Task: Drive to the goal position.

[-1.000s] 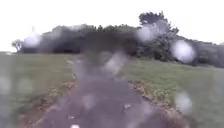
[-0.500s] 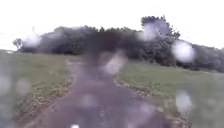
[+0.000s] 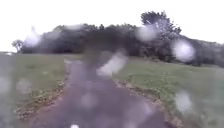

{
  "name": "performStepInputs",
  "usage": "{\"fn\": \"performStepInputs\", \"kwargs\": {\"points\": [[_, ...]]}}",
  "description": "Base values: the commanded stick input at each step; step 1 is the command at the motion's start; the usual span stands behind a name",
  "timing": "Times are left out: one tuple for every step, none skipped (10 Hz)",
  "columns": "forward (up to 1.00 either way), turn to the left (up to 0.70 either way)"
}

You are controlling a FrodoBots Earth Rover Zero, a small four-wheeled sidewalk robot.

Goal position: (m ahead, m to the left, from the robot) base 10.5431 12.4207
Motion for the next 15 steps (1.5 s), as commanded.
{"fn": "performStepInputs", "kwargs": {"points": [[0.85,0.34],[0.85,0.34],[0.85,0.34],[0.85,0.34],[0.85,0.34],[0.85,0.24],[0.85,0.09],[0.85,0.0],[0.85,0.0],[0.85,0.0],[0.85,0.0],[0.85,0.0],[0.85,0.0],[0.85,0.0],[0.85,0.0]]}}
